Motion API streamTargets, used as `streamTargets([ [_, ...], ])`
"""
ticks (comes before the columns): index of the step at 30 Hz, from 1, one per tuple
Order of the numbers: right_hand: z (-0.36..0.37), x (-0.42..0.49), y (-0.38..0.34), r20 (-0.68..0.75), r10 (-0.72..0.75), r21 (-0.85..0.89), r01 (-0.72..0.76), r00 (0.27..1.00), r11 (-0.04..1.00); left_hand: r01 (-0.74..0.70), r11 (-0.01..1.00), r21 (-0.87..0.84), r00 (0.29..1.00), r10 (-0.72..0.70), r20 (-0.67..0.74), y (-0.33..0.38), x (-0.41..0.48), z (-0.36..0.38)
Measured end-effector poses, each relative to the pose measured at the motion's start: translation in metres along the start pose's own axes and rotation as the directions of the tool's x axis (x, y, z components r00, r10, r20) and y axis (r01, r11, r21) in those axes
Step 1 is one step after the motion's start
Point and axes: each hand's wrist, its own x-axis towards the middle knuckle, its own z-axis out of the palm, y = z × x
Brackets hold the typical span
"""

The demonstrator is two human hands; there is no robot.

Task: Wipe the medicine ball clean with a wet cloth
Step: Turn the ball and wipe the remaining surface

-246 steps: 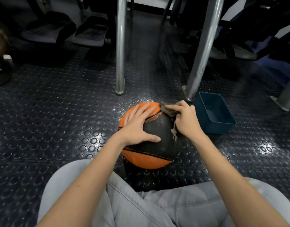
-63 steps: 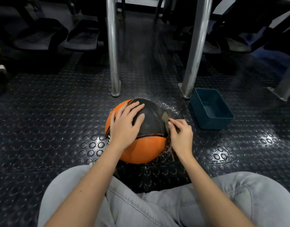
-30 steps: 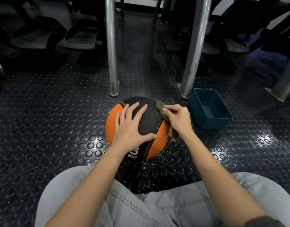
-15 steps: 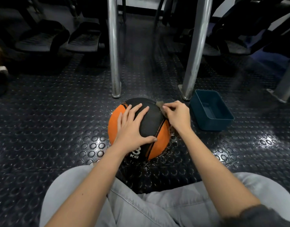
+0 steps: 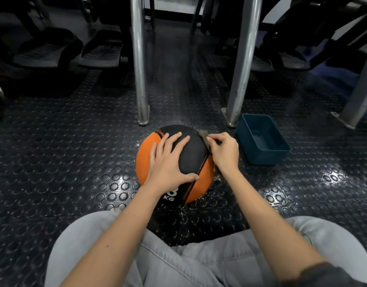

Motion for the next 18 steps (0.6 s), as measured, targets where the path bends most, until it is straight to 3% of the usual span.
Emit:
streamTargets([
  [6, -0.008, -0.067, -0.012, -0.062, -0.216, -0.031, 0.214, 0.974, 0.976, -0.01, 0.999, -0.048, 1.0, 0.008, -0.025, -0.009, -0.006, -0.003],
  [8, -0.009, -0.052, -0.01, -0.045, -0.197, -0.033, 0.196, 0.979, 0.98, -0.026, 0.999, -0.032, 1.0, 0.026, -0.016, -0.008, -0.006, -0.002],
  [13, -0.004, 0.009, -0.005, 0.024, 0.047, 0.0, -0.047, 0.999, 0.999, -0.018, 0.999, 0.028, 1.0, 0.018, -0.009, 0.0, -0.002, 0.002],
  [15, -0.007, -0.006, -0.007, 0.02, 0.038, 0.046, -0.039, 0.999, 0.998, -0.012, 1.0, 0.014, 1.0, 0.013, -0.027, -0.002, -0.002, 0.001],
  [18, -0.009, -0.055, -0.011, -0.051, -0.113, 0.039, 0.115, 0.992, 0.993, -0.016, 1.0, -0.022, 0.999, 0.015, -0.045, -0.003, -0.003, 0.0],
])
